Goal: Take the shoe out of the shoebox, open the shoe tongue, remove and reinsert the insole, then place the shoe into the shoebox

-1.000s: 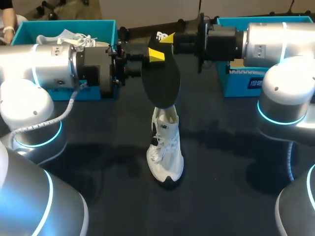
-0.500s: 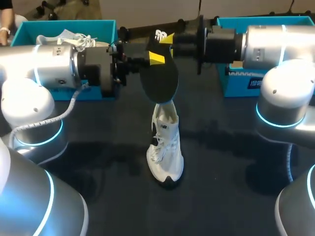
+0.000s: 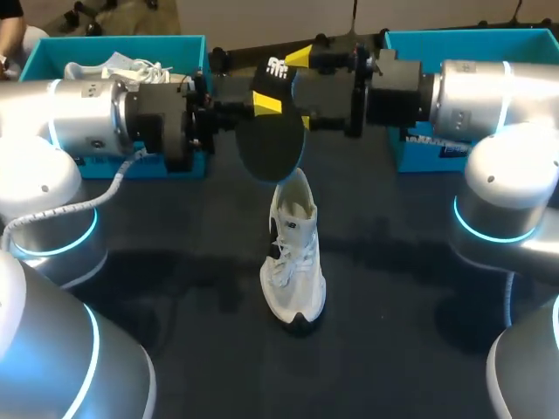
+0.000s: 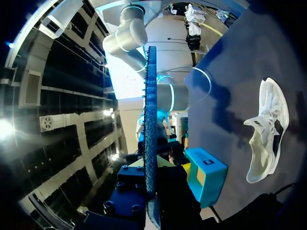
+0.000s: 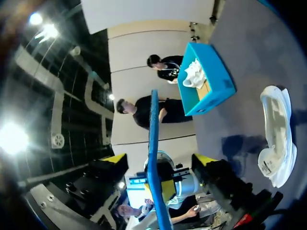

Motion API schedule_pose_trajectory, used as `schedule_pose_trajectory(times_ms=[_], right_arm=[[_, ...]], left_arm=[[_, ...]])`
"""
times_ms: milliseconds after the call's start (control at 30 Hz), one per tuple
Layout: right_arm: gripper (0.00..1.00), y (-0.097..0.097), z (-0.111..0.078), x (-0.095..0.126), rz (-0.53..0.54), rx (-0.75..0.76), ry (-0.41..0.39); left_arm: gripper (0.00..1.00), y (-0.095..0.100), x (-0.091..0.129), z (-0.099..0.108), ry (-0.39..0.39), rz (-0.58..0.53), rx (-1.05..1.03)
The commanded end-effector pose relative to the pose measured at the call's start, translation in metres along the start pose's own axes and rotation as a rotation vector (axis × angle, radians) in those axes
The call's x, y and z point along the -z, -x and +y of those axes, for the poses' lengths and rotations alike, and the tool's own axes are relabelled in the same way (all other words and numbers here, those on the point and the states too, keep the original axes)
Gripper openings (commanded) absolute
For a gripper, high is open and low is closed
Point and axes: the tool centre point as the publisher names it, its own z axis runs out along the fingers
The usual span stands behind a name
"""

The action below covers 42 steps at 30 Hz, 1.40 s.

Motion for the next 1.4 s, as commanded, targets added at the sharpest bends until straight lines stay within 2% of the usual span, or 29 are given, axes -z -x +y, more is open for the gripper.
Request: schedule_pose_trajectory(times_ms=[33,167,233,400,733,967,1400], right_arm=[[1.0,0.009,-0.012,0.024,0.036,0.018,0.009],[1.0,0.011,-0.019,0.041,0.035,0.048,-0.003],[1.0,0.013,-0.024,0.052,0.013,0.051,-0.034],[1.0,0.017,-0.028,0.076,-0.03,0.054,-0.054],[1.0,0.006,-0.013,0.111,-0.055,0.15,-0.068],[1.0,0.002,-0.005,0.122,-0.052,0.174,-0.081],[1.0,0.004,-0.005,0.121,-0.063,0.2,-0.08]], left_arm=[[0.0,0.001,0.009,0.001,-0.011,0.003,0.011],[0.0,0.002,0.014,0.001,-0.015,0.001,0.017],[0.0,0.003,0.016,0.001,-0.022,0.002,0.018],[0.0,0.005,0.018,-0.001,-0.035,0.006,0.019],[0.0,0.006,0.021,-0.001,-0.045,0.007,0.035],[0.0,0.007,0.022,0.001,-0.042,0.017,0.048],[0.0,0.007,0.022,0.001,-0.042,0.017,0.048]])
